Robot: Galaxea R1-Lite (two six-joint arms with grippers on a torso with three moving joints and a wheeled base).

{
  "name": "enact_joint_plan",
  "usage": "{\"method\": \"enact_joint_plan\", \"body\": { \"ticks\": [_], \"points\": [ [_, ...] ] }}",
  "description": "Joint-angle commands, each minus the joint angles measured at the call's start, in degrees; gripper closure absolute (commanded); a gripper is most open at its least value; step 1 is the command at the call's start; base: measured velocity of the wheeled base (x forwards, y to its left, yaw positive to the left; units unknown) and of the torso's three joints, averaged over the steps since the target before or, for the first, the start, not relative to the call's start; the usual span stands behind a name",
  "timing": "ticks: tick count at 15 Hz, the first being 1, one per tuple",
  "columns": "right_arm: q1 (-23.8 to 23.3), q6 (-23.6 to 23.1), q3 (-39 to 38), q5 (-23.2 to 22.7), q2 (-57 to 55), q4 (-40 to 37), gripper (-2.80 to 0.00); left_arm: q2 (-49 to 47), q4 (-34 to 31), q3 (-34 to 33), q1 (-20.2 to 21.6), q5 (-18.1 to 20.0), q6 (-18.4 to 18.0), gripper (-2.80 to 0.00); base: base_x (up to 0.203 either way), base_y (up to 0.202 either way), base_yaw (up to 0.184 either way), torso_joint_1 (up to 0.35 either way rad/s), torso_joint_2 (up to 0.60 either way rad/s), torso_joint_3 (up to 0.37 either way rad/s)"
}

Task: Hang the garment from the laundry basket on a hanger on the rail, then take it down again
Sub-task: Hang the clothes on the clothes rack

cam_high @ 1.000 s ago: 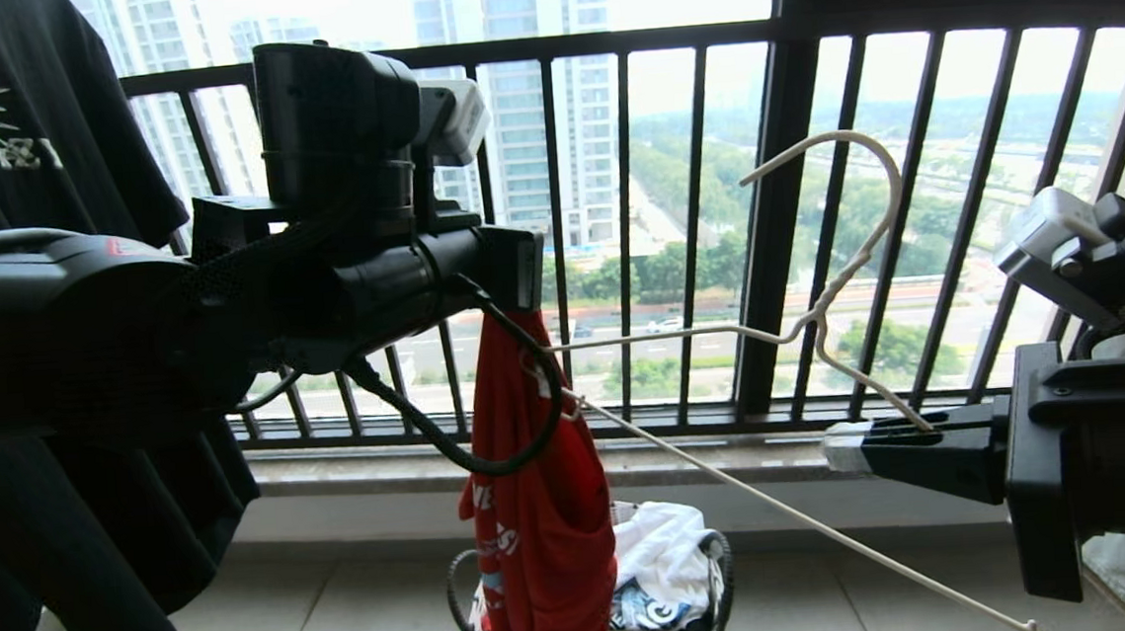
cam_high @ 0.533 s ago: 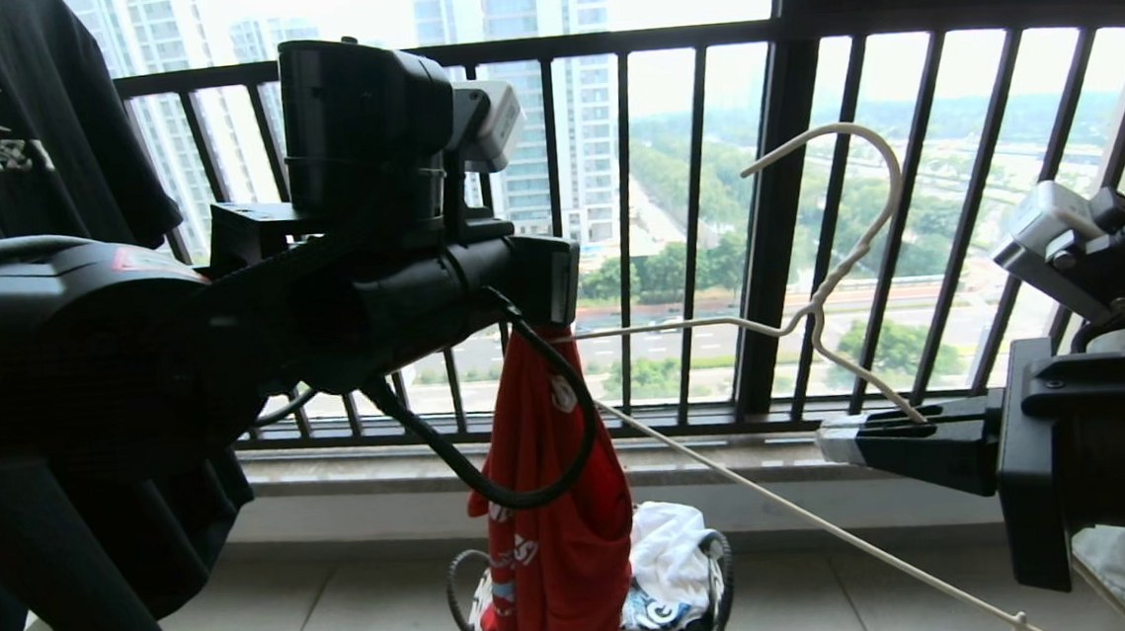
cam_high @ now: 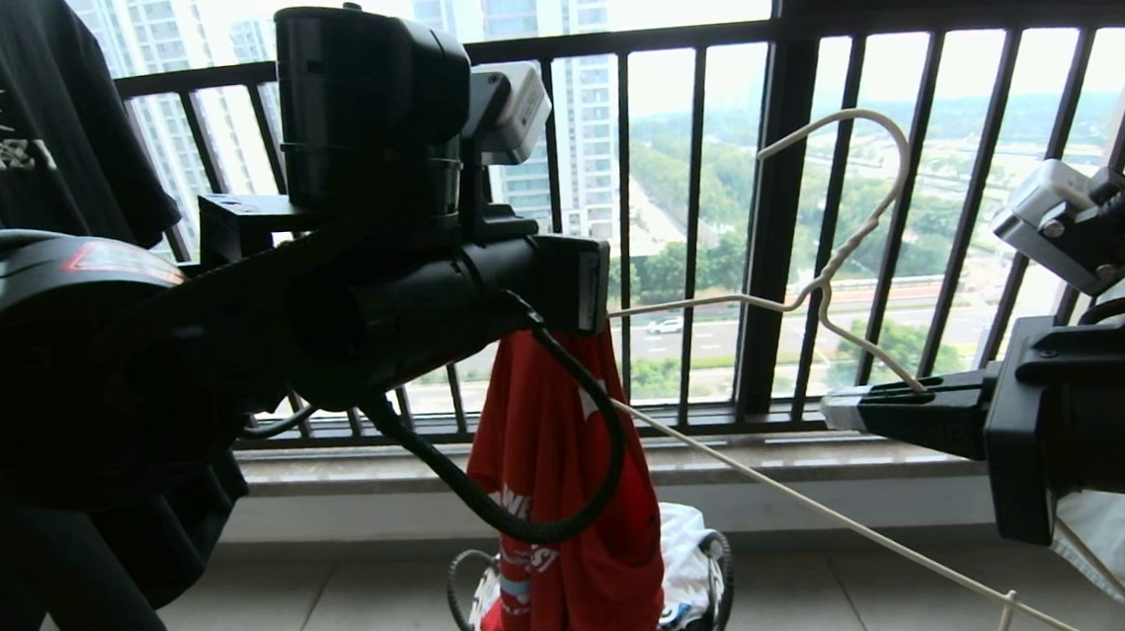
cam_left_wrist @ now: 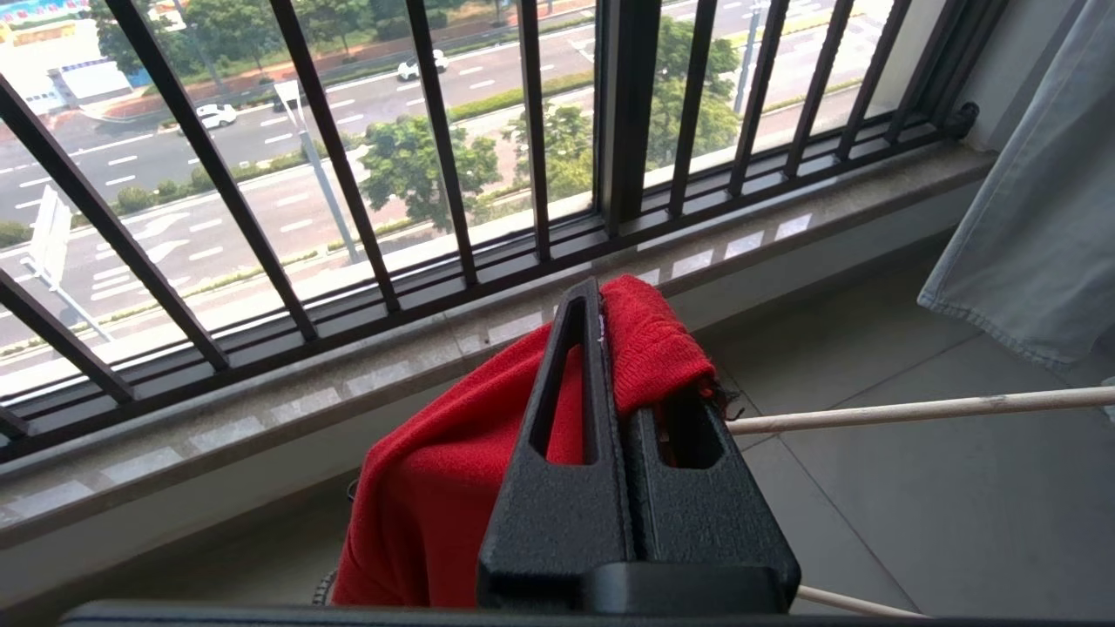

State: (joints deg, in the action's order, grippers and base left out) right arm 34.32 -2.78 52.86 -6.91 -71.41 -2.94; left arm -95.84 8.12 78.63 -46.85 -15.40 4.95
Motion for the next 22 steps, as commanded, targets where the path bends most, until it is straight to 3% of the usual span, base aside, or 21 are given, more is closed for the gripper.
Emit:
{"method": "enact_joint_plan", "body": {
  "ticks": [1,5,8,13,22],
  "points": [
    [-0.30,-0.03,-0.04,-0.03,-0.79,0.04,0.00,0.68,-0.03,0.02,-1.16,-0.07,0.85,0.00,0.000,0.000,0.000,0.000,0.00,0.000],
    [-0.30,-0.03,-0.04,-0.03,-1.71,0.12,0.00,1.01,-0.17,1.19,-2.00,-2.59,1.28,0.00,0.000,0.000,0.000,0.000,0.00,0.000],
    [-1.18,-0.12,-0.04,0.34,-1.45,0.10,0.00,-0.93,-1.68,4.95,-0.48,-10.63,1.29,0.00,0.000,0.000,0.000,0.000,0.00,0.000],
    [-1.18,-0.12,-0.04,2.34,-1.76,0.32,0.00,-1.00,-1.53,5.32,1.06,-11.06,1.35,0.00,0.000,0.000,0.000,0.000,0.00,0.000],
    [-0.13,0.05,-0.65,2.43,-3.73,2.58,0.00,-1.45,-1.79,4.43,-3.59,-10.97,2.61,0.00,0.000,0.000,0.000,0.000,0.00,0.000]
  ]
}}
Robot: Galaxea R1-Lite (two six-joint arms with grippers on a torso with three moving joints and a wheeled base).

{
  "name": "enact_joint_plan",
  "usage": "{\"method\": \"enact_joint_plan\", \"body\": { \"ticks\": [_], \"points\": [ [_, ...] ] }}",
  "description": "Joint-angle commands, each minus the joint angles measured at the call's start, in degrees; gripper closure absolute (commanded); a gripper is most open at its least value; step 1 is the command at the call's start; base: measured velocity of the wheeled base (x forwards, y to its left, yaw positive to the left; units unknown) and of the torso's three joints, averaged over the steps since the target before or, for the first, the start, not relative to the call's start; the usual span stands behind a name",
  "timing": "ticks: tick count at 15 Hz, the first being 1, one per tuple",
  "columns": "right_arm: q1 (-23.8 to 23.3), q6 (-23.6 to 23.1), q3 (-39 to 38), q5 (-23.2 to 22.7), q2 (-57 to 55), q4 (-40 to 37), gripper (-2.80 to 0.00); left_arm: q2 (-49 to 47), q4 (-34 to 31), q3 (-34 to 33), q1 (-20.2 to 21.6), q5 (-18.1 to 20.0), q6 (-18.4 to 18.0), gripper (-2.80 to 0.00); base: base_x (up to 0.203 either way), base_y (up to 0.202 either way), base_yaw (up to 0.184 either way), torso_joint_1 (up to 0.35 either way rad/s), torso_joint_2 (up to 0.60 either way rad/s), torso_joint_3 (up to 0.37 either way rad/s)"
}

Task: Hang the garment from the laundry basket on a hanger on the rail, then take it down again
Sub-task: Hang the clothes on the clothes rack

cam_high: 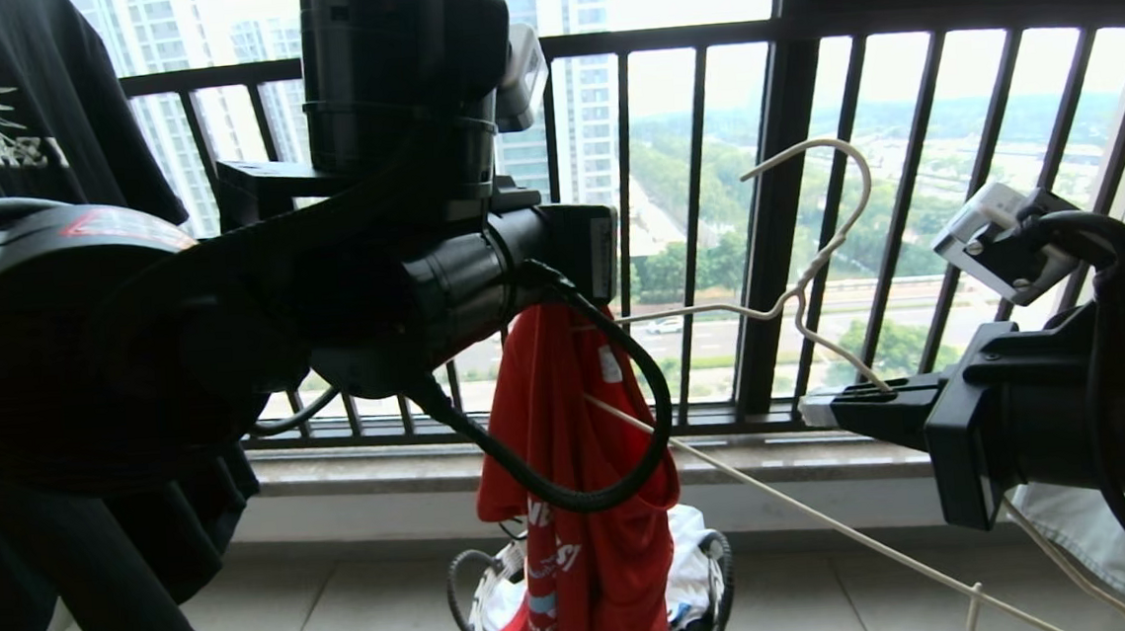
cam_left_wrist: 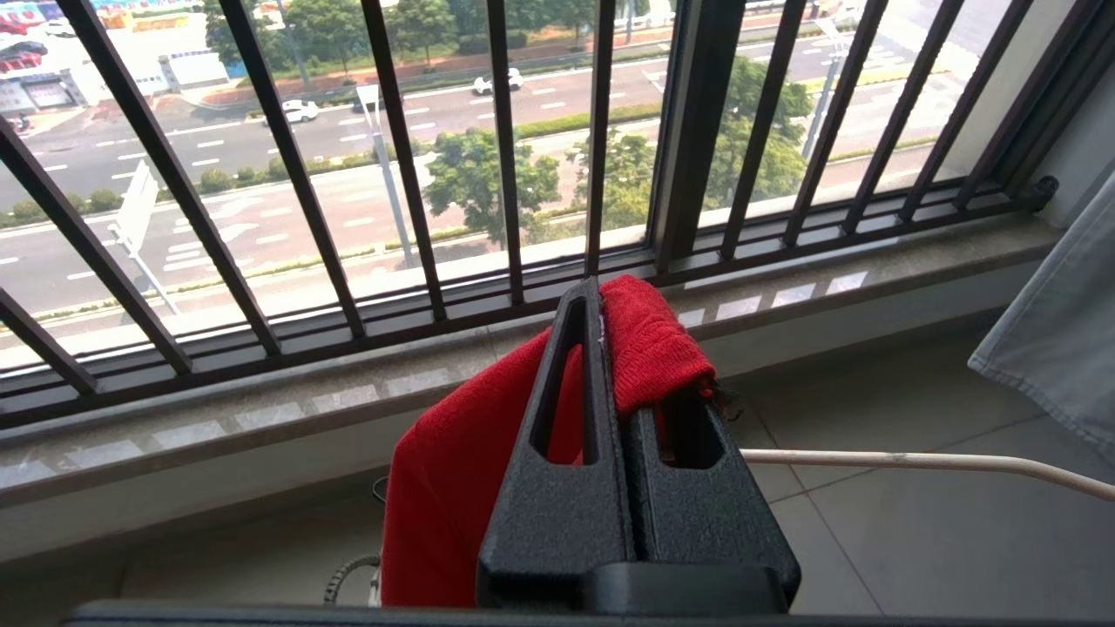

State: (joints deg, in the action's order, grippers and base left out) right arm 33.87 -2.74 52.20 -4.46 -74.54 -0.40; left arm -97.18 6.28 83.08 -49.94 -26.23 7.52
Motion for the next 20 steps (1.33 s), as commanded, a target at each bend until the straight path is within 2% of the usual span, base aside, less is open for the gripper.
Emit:
{"method": "enact_joint_plan", "body": {
  "ticks": [1,5,8,12,14,20],
  "points": [
    [0.23,0.11,0.15,-0.02,-0.63,0.04,0.00,-0.05,0.05,-0.30,-0.97,-0.13,0.10,0.00,0.000,0.000,0.000,0.000,0.00,0.000],
    [0.32,0.26,0.01,-0.02,-1.31,0.12,0.00,-0.05,-0.01,-0.77,-3.53,-0.13,1.28,0.00,0.000,0.000,0.000,0.000,0.00,0.000],
    [0.39,3.21,0.17,-0.11,-1.80,2.71,0.00,-0.07,-0.20,-0.89,-5.54,-0.13,2.28,0.00,0.000,0.000,0.000,0.000,0.00,0.000],
    [0.41,5.28,0.18,-0.11,-5.06,4.61,0.00,0.42,-0.09,-0.90,-6.62,-0.22,3.16,0.00,0.000,0.000,0.000,0.000,0.00,0.000],
    [0.48,5.38,0.18,-0.20,-5.85,4.69,0.00,0.48,0.22,-0.82,-7.44,-0.18,4.77,0.00,0.000,0.000,0.000,0.000,0.00,0.000],
    [3.48,7.05,-0.96,0.07,-6.41,9.36,0.00,0.68,0.40,-2.22,-11.14,-0.13,5.04,0.00,0.000,0.000,0.000,0.000,0.00,0.000]
  ]
}}
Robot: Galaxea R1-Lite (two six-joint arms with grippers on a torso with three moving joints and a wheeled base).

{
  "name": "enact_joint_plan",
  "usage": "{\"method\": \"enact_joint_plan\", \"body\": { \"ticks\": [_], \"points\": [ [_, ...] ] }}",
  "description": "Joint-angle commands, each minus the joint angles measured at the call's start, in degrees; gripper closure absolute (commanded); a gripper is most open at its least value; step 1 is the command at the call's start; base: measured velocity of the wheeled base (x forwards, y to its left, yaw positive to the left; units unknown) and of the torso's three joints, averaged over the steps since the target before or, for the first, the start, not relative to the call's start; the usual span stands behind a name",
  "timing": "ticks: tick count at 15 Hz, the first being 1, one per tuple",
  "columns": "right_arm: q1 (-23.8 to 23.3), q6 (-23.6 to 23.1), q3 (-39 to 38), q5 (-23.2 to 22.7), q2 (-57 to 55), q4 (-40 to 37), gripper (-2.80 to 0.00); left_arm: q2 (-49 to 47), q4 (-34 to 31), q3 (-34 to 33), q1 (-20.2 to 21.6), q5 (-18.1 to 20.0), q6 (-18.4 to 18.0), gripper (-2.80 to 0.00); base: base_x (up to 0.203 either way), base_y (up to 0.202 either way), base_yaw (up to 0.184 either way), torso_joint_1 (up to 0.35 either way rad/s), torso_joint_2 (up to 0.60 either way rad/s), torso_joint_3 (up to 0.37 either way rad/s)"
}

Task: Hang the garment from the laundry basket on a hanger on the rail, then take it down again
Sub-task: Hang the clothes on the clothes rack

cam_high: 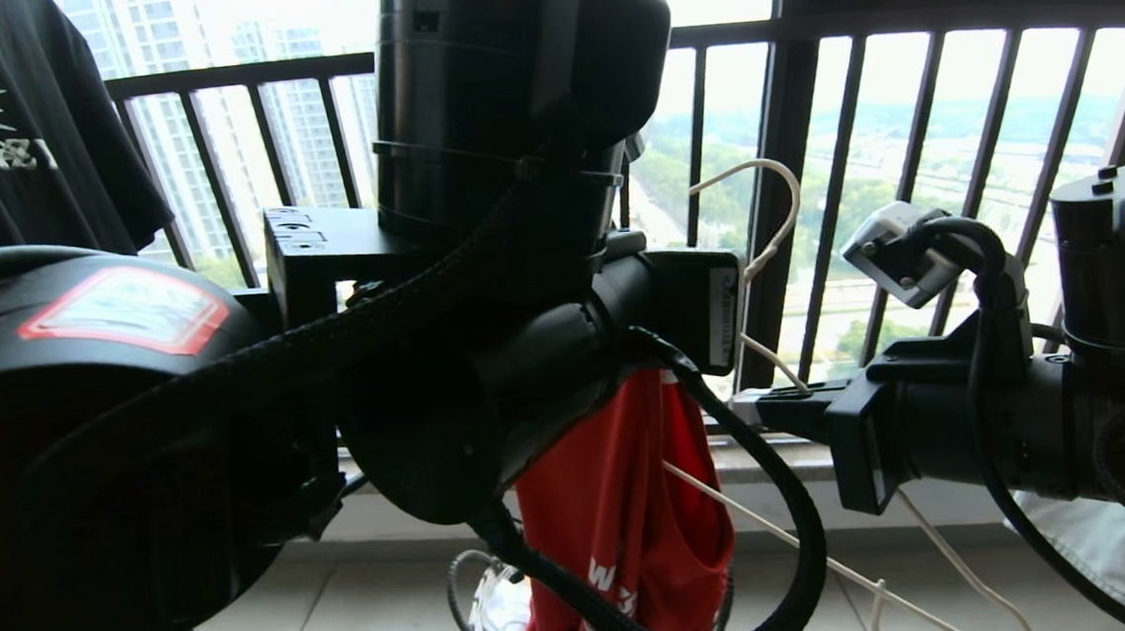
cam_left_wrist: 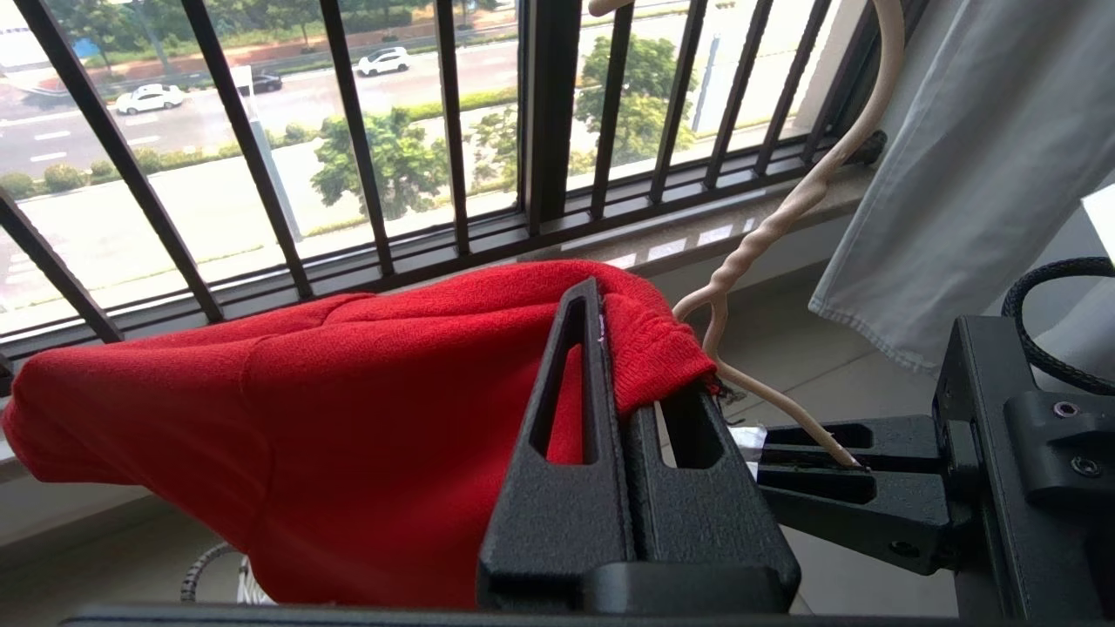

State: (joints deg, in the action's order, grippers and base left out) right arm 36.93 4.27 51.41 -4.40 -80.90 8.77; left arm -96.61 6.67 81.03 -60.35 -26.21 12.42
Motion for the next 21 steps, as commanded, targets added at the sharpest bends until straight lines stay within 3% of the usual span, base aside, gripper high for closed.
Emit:
{"method": "enact_joint_plan", "body": {
  "ticks": [1,12,21],
  "points": [
    [0.43,0.04,-0.17,0.01,-0.13,0.20,0.00,0.22,0.01,-0.43,-1.33,-0.15,0.15,0.00,0.000,0.000,0.000,0.000,0.00,0.000],
    [3.18,0.92,-0.43,0.05,0.74,0.29,0.00,1.34,3.70,-4.48,-5.13,0.02,0.76,0.00,0.000,0.000,0.000,0.000,0.00,0.000],
    [3.24,0.92,-0.43,0.27,0.74,0.29,0.00,1.60,3.70,-4.57,-5.22,-0.07,0.67,0.00,0.000,0.000,0.000,0.000,0.00,0.000]
  ]
}}
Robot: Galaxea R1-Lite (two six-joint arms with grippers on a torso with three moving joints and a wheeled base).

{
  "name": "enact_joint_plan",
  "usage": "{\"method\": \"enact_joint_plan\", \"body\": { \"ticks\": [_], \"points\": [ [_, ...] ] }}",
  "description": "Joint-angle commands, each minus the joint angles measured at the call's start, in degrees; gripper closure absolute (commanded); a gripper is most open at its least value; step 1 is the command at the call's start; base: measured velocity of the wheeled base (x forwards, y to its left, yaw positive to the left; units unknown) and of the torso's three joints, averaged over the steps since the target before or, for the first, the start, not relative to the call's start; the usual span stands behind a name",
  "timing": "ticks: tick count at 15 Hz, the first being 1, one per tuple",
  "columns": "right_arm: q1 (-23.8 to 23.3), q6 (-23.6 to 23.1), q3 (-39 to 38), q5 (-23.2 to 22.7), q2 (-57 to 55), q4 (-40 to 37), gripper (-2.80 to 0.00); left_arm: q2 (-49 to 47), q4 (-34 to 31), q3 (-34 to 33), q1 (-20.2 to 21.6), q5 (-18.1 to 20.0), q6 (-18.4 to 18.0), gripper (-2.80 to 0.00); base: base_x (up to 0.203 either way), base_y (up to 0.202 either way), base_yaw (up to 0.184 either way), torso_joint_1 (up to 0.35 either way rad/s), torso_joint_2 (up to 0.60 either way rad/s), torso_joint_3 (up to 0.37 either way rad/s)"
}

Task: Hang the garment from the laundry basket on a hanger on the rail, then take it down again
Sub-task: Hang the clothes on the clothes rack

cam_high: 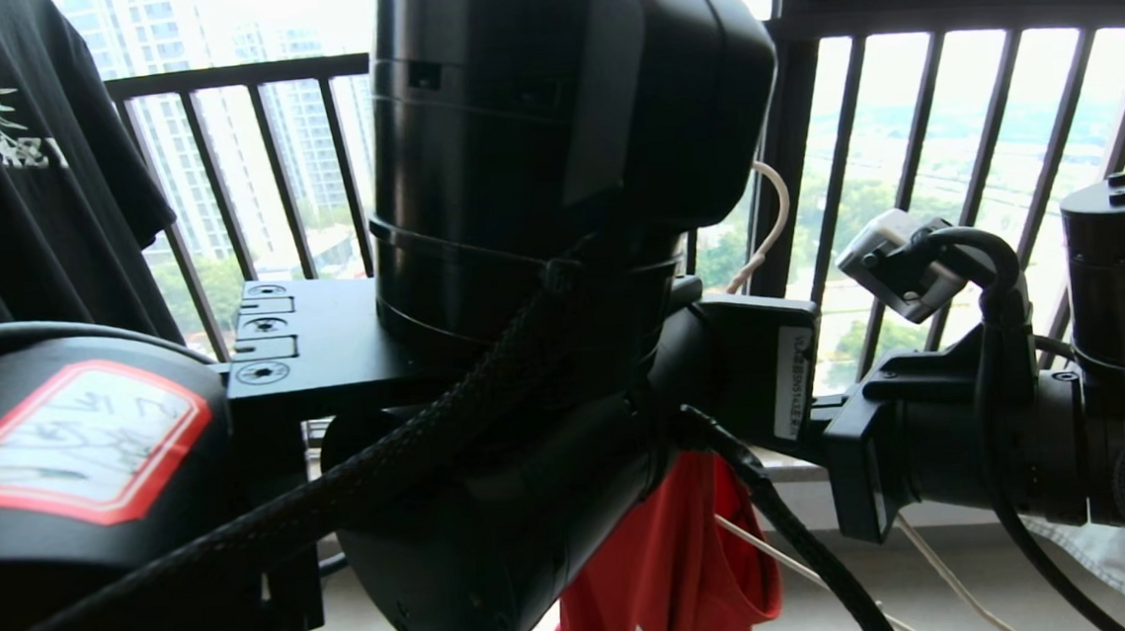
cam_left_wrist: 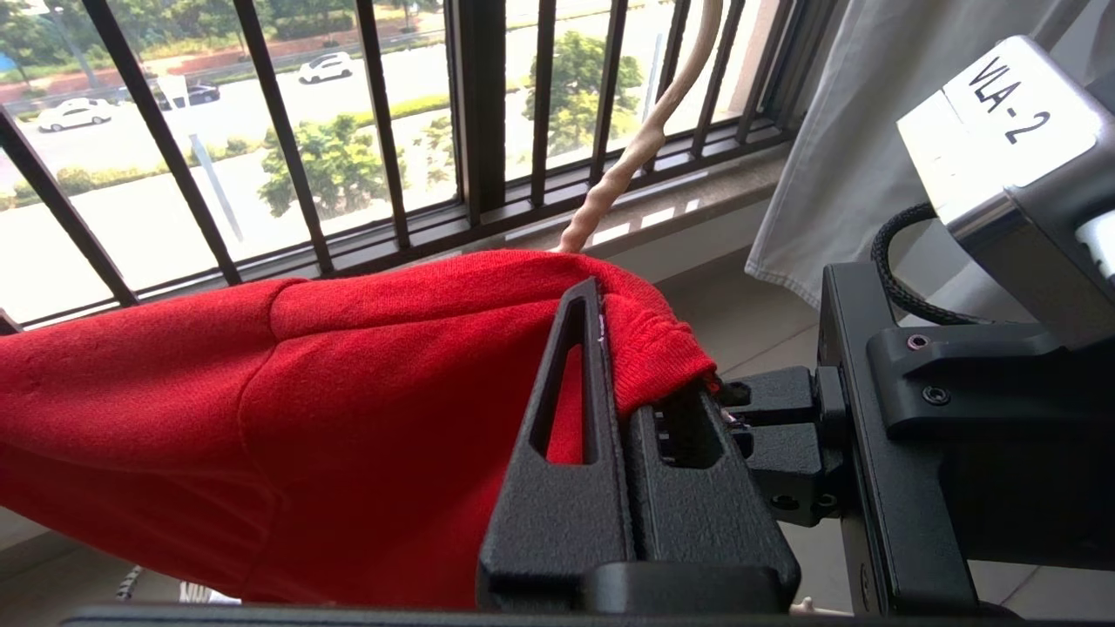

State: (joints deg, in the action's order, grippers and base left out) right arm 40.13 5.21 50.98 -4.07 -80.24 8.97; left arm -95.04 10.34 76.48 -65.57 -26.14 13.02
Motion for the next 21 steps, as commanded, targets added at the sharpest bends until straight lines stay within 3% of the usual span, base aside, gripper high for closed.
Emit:
{"method": "enact_joint_plan", "body": {
  "ticks": [1,2,3,9,15,20,21],
  "points": [
    [0.12,-0.02,0.00,0.12,0.08,0.08,0.00,0.03,0.03,-0.02,0.01,-0.16,0.01,0.00,0.000,0.000,0.000,0.000,0.00,0.000],
    [0.12,-0.02,0.00,0.29,0.08,0.08,0.00,0.16,0.03,-0.02,0.01,-0.19,-0.01,0.00,0.000,0.000,0.000,0.000,0.00,0.000],
    [0.03,-0.02,0.00,0.29,0.08,0.08,0.00,0.29,0.03,-0.02,0.01,-0.23,-0.01,-2.80,0.000,0.000,0.000,0.000,0.00,0.000],
    [0.03,-0.06,0.23,2.90,0.08,0.13,0.00,1.13,-0.10,0.33,0.01,-0.14,-0.10,-2.80,0.000,0.000,0.000,0.000,0.00,0.000],
    [-0.58,-0.02,0.35,3.28,0.08,0.08,0.00,5.19,-0.76,0.55,0.26,-0.58,-2.76,-2.80,0.000,0.000,0.000,0.000,0.00,0.000],
    [-0.67,-0.02,0.30,3.20,-0.20,0.08,0.00,8.67,-6.13,5.72,11.17,-0.09,-3.02,-2.80,0.000,0.000,0.000,0.000,0.00,0.000],
    [-0.67,-0.02,0.33,3.19,-0.36,0.08,0.00,9.15,-6.87,6.20,13.00,0.10,-3.06,0.00,0.000,0.000,0.000,0.000,0.00,0.000]
  ]
}}
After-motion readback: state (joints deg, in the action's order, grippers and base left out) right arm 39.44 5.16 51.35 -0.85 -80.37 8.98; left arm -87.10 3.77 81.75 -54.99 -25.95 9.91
